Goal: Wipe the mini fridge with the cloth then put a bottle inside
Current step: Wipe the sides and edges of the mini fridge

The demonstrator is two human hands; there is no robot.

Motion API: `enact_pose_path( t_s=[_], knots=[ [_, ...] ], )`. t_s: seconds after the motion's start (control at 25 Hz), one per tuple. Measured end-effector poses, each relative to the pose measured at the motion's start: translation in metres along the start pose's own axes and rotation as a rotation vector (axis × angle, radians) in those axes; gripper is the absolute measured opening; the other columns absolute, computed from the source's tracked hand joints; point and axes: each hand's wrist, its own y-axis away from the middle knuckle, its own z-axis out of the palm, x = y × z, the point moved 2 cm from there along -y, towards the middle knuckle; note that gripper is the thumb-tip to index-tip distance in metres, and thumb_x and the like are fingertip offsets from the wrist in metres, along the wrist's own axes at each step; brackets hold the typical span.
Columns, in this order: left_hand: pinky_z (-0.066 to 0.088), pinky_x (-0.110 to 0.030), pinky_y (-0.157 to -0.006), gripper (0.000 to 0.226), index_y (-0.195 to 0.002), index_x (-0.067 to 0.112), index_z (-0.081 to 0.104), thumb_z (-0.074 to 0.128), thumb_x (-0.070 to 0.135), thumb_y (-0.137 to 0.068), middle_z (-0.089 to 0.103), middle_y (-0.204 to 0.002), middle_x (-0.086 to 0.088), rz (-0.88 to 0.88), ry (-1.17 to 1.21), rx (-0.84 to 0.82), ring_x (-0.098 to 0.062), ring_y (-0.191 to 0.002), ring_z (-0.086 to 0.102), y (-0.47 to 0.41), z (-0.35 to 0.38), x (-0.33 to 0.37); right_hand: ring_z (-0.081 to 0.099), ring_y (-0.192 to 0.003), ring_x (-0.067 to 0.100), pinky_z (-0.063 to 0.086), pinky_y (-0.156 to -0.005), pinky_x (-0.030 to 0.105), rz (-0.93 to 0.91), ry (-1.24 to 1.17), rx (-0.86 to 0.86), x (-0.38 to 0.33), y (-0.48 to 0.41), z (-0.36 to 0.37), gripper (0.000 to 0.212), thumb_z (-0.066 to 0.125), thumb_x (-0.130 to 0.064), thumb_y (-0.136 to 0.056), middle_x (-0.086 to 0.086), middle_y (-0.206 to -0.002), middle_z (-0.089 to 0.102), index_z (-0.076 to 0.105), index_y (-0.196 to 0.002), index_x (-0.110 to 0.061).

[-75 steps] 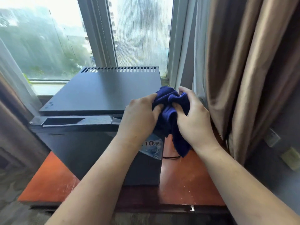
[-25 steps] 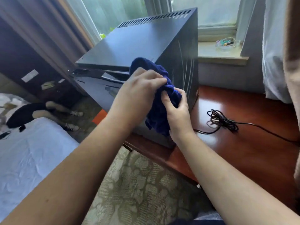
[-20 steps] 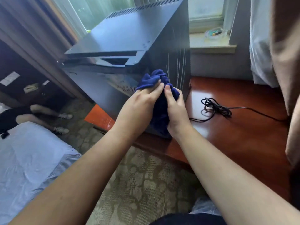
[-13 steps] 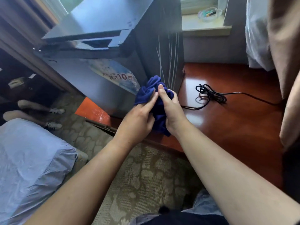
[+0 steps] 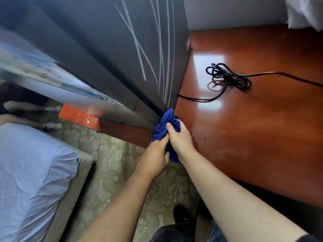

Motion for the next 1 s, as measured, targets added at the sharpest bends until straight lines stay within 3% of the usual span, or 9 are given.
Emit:
enact_pose_path(
  t_s=[0.08,0.16,0.28,0.4,0.52,0.76,0.88,0.96,1.0],
  knots=[
    [0.041,-0.024,-0.103,0.083,-0.16,0.03,0.02,0.055,0.009,-0.088,0.06,-0.136,-0.006,-0.02,0.036,-0.005,-0.019,-0.123,0.054,-0.004,0.007,0.001,0.068,-0.11,0.018,0.052,-0.105,0.043,0.015,-0.005,0.026,0.0,-0.001,-0.004,0.05,0.061,-0.066,-0.065,-0.003,-0.115,0.071,0.065,-0.111,-0.048],
    [0.039,-0.027,-0.112,0.086,-0.16,0.027,0.018,0.055,0.006,-0.085,0.052,-0.147,-0.005,0.022,0.038,0.016,-0.019,-0.133,0.049,-0.006,0.001,0.006,0.073,-0.103,0.018,0.055,-0.101,0.046,0.06,-0.11,0.019,-0.011,0.002,-0.005,0.049,0.07,-0.061,-0.062,-0.005,-0.104,0.078,0.071,-0.105,-0.04],
    [0.032,-0.03,-0.12,0.087,-0.16,0.025,0.021,0.054,0.0,-0.084,0.038,-0.158,0.001,0.061,0.11,0.155,-0.011,-0.145,0.035,-0.005,-0.032,0.03,0.076,-0.1,0.023,0.057,-0.098,0.049,0.099,-0.299,-0.045,-0.048,0.02,-0.003,0.049,0.082,-0.055,-0.063,0.001,-0.101,0.081,0.076,-0.103,-0.027],
    [0.021,-0.027,-0.124,0.081,-0.157,0.014,0.031,0.055,-0.011,-0.084,0.026,-0.165,0.004,0.139,0.212,0.365,-0.002,-0.152,0.019,0.01,-0.082,0.06,0.076,-0.102,0.025,0.056,-0.1,0.05,-0.024,-0.396,-0.073,-0.108,0.054,0.006,0.05,0.086,-0.05,-0.066,0.005,-0.103,0.08,0.075,-0.105,-0.021],
    [0.021,-0.022,-0.123,0.078,-0.155,0.008,0.035,0.058,-0.014,-0.084,0.029,-0.164,0.001,0.231,0.204,0.53,-0.004,-0.152,0.023,0.017,-0.14,0.087,0.075,-0.103,0.022,0.055,-0.101,0.048,-0.201,-0.377,-0.089,-0.189,0.083,0.018,0.052,0.085,-0.05,-0.067,0.002,-0.104,0.08,0.073,-0.11,-0.023],
    [0.026,-0.031,-0.123,0.08,-0.158,0.012,0.029,0.063,-0.002,-0.087,0.026,-0.166,0.001,0.279,0.045,0.751,-0.013,-0.151,0.029,0.022,-0.266,0.151,0.074,-0.104,0.017,0.055,-0.102,0.045,-0.565,-0.269,-0.154,-0.34,0.131,0.034,0.048,0.08,-0.05,-0.072,-0.001,-0.106,0.079,0.071,-0.112,-0.025],
    [0.041,-0.029,-0.112,0.06,-0.143,0.02,0.055,0.064,0.005,-0.086,0.055,-0.148,0.001,0.319,-0.074,0.685,-0.012,-0.133,0.055,0.038,-0.312,0.168,0.073,-0.11,0.023,0.053,-0.105,0.048,-0.488,-0.305,-0.258,-0.358,0.125,0.037,0.053,0.082,-0.052,-0.074,0.005,-0.114,0.077,0.07,-0.118,-0.024],
    [0.056,-0.029,-0.09,0.034,-0.121,0.033,0.07,0.065,0.019,-0.09,0.077,-0.109,0.008,0.303,-0.088,0.67,-0.008,-0.094,0.074,0.05,-0.346,0.176,0.069,-0.113,0.016,0.05,-0.109,0.041,-0.457,-0.211,-0.215,-0.343,0.116,0.04,0.06,0.079,-0.063,-0.073,0.004,-0.124,0.071,0.067,-0.123,-0.03],
    [0.057,-0.025,-0.082,0.027,-0.116,0.036,0.071,0.065,0.026,-0.091,0.077,-0.095,0.012,0.274,-0.106,0.66,-0.002,-0.079,0.073,0.051,-0.364,0.181,0.066,-0.113,0.01,0.048,-0.11,0.034,-0.463,-0.139,-0.16,-0.333,0.111,0.04,0.06,0.077,-0.063,-0.076,0.003,-0.13,0.064,0.065,-0.127,-0.032]
  ],
)
